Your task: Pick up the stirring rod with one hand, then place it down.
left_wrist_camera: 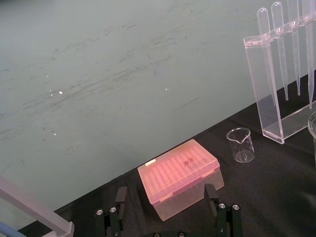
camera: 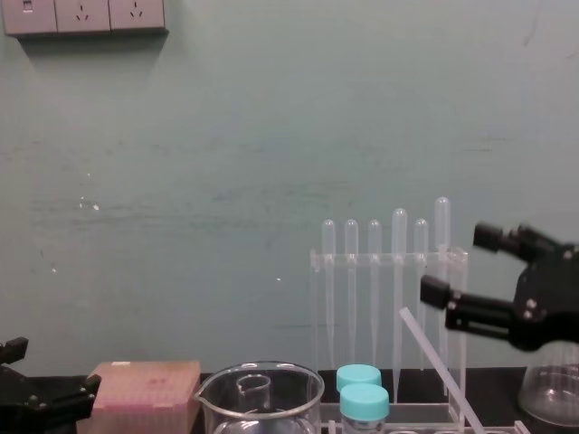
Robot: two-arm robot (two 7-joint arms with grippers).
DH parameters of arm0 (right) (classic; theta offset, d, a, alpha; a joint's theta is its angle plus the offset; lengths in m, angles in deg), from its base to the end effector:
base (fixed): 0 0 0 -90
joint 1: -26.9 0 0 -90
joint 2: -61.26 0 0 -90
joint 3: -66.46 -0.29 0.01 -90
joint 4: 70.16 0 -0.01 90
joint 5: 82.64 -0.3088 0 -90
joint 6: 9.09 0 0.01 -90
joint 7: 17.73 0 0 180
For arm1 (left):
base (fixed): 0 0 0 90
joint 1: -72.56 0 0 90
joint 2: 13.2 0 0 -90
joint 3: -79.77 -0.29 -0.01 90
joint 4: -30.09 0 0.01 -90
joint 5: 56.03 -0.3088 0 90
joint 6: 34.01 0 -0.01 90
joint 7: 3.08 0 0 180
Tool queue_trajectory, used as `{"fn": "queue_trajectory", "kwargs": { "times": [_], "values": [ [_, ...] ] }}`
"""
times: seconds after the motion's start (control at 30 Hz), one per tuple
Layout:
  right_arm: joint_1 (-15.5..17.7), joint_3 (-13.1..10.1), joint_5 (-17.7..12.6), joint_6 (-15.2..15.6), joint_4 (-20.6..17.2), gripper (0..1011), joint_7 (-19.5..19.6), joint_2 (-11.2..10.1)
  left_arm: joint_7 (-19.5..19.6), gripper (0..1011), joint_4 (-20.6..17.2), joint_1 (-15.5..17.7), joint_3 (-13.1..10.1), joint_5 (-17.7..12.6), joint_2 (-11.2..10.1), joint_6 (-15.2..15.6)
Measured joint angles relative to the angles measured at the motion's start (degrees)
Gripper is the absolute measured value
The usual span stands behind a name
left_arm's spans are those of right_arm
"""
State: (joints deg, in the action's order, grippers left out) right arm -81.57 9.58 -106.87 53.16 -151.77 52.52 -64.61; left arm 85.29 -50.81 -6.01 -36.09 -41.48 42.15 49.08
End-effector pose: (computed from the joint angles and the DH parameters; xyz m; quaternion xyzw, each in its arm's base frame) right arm 0.3782 -0.0585 -0.2741 0.0249 -0.2096 -0.3683 0.9055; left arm 0.3581 0.0827 -0.3023 0.1415 -0.1325 0.5800 0.7912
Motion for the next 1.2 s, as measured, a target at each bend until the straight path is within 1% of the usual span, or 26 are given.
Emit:
{"fn": "queue_trajectory", "kwargs": {
  "times": [0.1,0.17,0.23,0.27,0.3,0.33,0.47,0.63,0.67,0.77,0.87,1.2],
  "values": [
    [-0.4,0.3,-2.7,2.7,0.6,1000,-2.6,0.1,0.0,1000,0.0,0.0,0.0,0.0,0.0,0.0],
    [-0.8,0.5,-5.0,5.2,1.1,1000,-5.2,0.2,0.0,1000,0.0,0.0,0.0,0.0,0.0,0.0],
    [-1.0,0.6,-6.2,6.4,1.4,1000,-6.6,0.4,0.0,1000,0.0,0.0,0.0,0.0,0.0,0.0],
    [-1.2,0.6,-7.0,7.5,1.5,1000,-7.7,0.5,0.0,1000,0.0,0.0,0.0,0.0,0.0,0.0],
    [-1.3,0.7,-7.5,8.5,1.7,1000,-8.6,0.6,0.0,1000,0.0,0.0,0.0,0.0,0.0,0.0],
    [-1.3,0.7,-7.5,8.5,1.7,1000,-8.6,0.6,0.0,1000,0.0,0.0,0.0,0.0,0.0,0.0],
    [-1.5,0.8,-8.2,10.8,2.4,1000,-10.1,1.0,0.0,1000,0.0,0.0,0.0,0.0,0.0,0.0],
    [-2.0,0.8,-8.1,12.7,4.1,1000,-10.8,1.8,0.0,1000,0.0,0.0,0.0,0.0,0.0,0.0],
    [-2.0,0.8,-8.1,12.7,4.1,1000,-10.8,1.8,0.0,1000,0.0,0.0,0.0,0.0,0.0,0.0],
    [-2.4,0.8,-7.2,13.5,5.2,1000,-10.9,2.4,0.0,1000,0.0,0.0,0.0,0.0,0.0,0.0],
    [-2.6,0.8,-6.5,13.9,5.9,1000,-11.1,2.8,0.0,1000,0.0,0.0,0.0,0.0,0.0,0.0],
    [-3.0,0.1,-4.5,13.5,7.3,1000,-11.7,3.3,0.0,1000,0.0,0.0,0.0,0.0,0.0,0.0]
  ]
}}
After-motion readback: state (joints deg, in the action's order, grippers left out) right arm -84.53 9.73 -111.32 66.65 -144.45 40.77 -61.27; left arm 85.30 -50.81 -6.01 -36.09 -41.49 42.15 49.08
